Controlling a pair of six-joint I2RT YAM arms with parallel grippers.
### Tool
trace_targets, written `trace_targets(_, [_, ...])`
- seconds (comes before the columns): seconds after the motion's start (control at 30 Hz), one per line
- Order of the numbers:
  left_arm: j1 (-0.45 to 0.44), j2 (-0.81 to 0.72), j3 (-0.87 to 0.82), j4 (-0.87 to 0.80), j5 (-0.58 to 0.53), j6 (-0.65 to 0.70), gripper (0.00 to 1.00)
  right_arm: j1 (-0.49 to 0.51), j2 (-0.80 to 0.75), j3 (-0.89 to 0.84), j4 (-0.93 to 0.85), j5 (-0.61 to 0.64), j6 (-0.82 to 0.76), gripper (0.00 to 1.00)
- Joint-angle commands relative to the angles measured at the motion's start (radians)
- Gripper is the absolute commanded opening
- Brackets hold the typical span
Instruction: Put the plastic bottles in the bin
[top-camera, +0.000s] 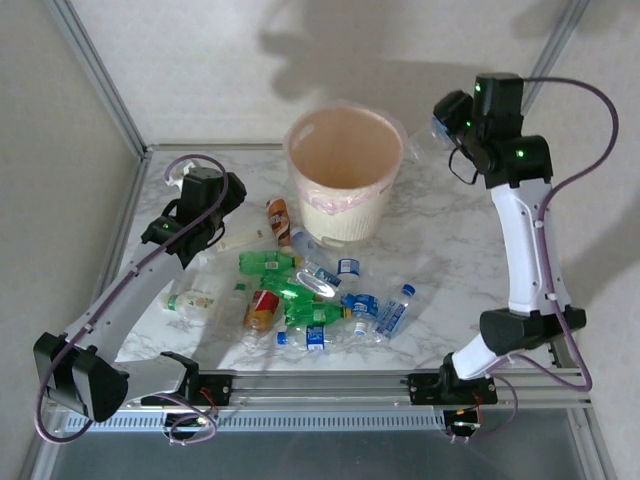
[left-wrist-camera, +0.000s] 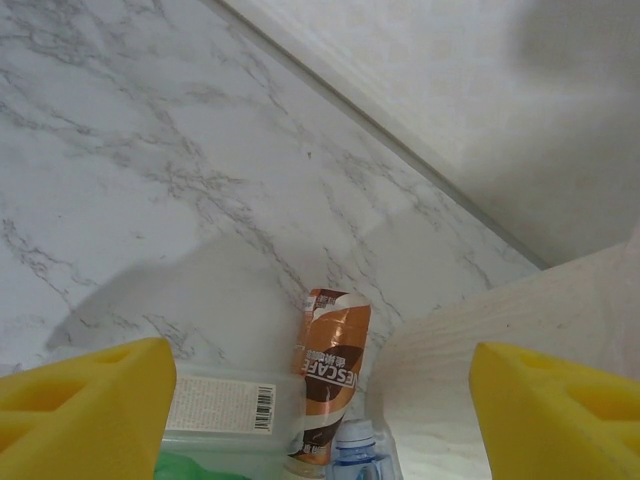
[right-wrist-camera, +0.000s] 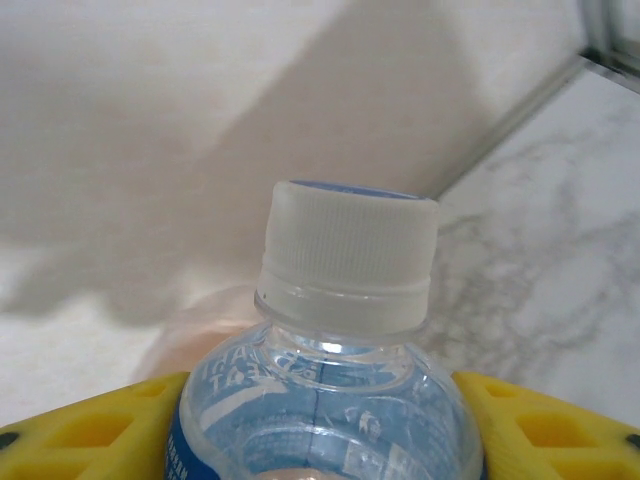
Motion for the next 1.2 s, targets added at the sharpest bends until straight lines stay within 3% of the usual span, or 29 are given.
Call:
trace_targets(0.0, [0.014, 0.009, -0.001, -0.030, 0.007, -0.020, 0.77, 0.071, 0.115, 0.137, -0.068, 0.021, -0.076, 0.56])
trace_targets(0.3, [0.028, -0.009, -0.047, -0.059, -0.005, -0.034, 0.78, 0.237, 0.265, 0.187, -0.018, 0.107, -0.168, 0.59])
trace_targets(0.37, [0.031, -0.018, -0.057, -0.063, -0.008, -0.039, 0.79, 0.248, 0.284, 0.186, -0.026, 0.116, -0.171, 0.66])
trace_targets(0.5, [0.033, -0.039, -0.081, -0.070, -0.009, -0.054, 0.81, 0.266, 0.278, 0.145, -0.019, 0.136, -0.178, 0.88])
trace_targets(0.57, [0.037, -0.048, -0.093, -0.080, -0.012, -0.064, 0.82, 0.268, 0.263, 0.123, -0.007, 0.143, -0.179, 0.91])
trace_targets(0.87, [0.085, -0.017, -0.116, -0.176, 0.020, -0.170, 0.78, 0.308, 0.115, -0.008, 0.073, 0.164, -0.214, 0.92])
trace_targets(1.17, [0.163, 0.053, -0.179, -0.197, 0.166, -0.363, 0.78, 0.325, -0.089, -0.279, 0.145, 0.175, -0.193, 0.93])
